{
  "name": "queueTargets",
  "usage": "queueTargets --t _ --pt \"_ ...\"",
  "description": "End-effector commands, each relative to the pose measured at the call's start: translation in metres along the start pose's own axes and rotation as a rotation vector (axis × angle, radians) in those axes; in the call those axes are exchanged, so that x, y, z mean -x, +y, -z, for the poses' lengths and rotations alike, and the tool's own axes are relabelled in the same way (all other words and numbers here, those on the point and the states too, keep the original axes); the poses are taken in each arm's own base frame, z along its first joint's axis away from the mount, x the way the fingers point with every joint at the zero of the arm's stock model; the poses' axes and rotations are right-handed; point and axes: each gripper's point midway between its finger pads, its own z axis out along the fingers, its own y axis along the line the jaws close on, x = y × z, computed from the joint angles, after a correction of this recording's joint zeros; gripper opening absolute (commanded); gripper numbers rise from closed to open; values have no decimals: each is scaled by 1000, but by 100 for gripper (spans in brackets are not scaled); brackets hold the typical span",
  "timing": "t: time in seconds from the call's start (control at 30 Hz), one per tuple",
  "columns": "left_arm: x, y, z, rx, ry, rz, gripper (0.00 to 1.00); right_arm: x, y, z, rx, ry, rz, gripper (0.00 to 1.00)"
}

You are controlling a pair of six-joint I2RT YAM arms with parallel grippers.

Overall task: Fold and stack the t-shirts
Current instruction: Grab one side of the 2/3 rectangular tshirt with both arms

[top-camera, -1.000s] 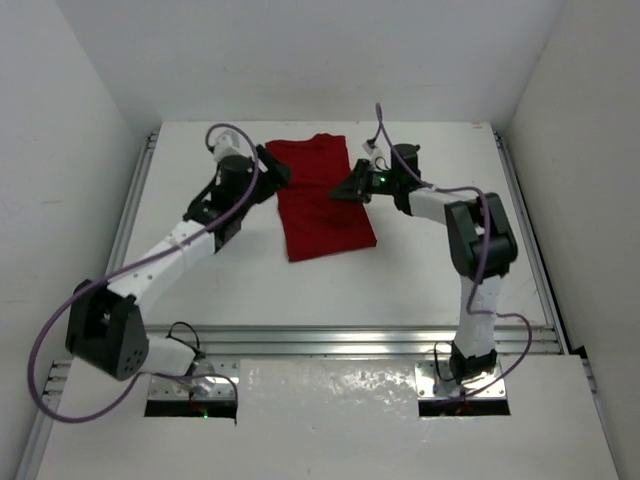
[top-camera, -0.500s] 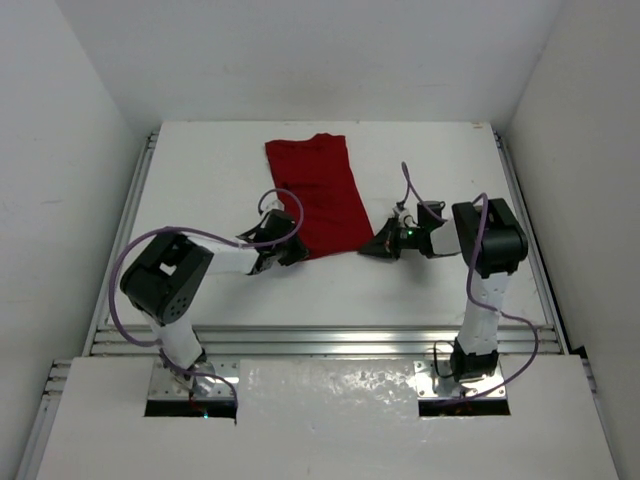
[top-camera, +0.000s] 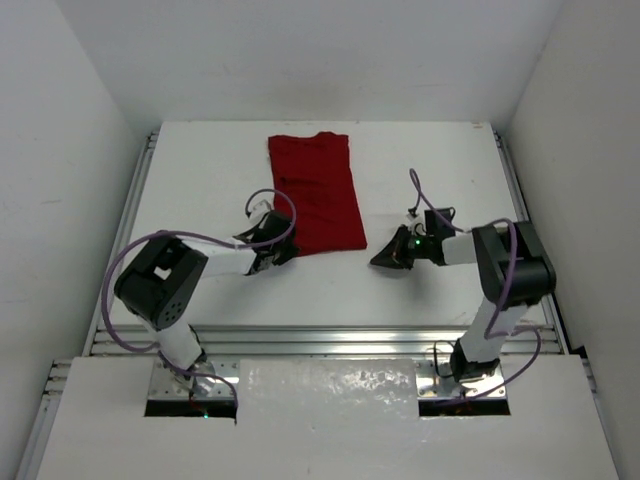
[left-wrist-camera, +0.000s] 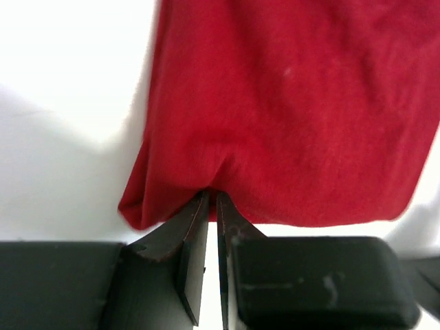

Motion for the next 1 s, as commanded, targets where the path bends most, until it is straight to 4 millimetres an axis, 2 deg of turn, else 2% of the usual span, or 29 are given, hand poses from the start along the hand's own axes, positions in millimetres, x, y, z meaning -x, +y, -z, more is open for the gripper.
queueTargets --t 0.0,0.07,0.1,0.17,0.23,0.27,0.3,0.33,0.4,0.47,0.5,0.57,0.6,0.7,0.8,0.87,0.9,0.93,0.97 --pt "-13 70 16 208 23 -69 10 -8 23 18 24 -51 104 0" --pt "-18 69 21 178 41 -75 10 -15 51 20 110 -26 177 0" --pt "-19 70 23 176 43 -79 10 -14 57 19 126 -19 188 0" --pt "-22 76 25 180 50 -85 10 -7 65 13 135 -14 207 0" --pt "-24 76 26 172 54 -86 10 -5 62 5 109 14 202 0" --pt "-27 79 27 170 62 -94 10 -1 68 0 128 27 210 0" --pt "-29 80 27 168 66 -93 9 -5 58 -11 114 64 184 0" --pt "-30 82 29 169 67 -92 9 -5 61 -18 118 78 192 0" --pt "-31 85 29 172 67 -94 9 -10 48 -31 90 101 177 0" --pt "-33 90 31 183 71 -99 9 -8 41 -38 77 101 170 0" --pt "-34 92 31 183 73 -99 8 -10 31 -43 54 117 147 0" --pt "-36 93 32 180 77 -104 8 -15 19 -47 19 124 141 0" --pt "-36 94 33 176 78 -104 8 -25 9 -48 -16 139 131 0" --pt "-39 96 37 170 83 -99 6 -37 -17 -42 -115 126 125 0" --pt "-38 94 48 144 77 -95 5 -39 -17 -35 -129 108 140 0" --pt "-35 89 59 123 68 -95 5 -37 -5 -32 -94 111 149 0" --pt "-33 84 64 104 62 -95 12 -37 3 -31 -60 114 158 0" --pt "-29 81 69 100 52 -98 20 -40 19 -27 10 132 152 7" --pt "-24 78 74 91 35 -94 34 -35 36 -21 50 106 181 19"
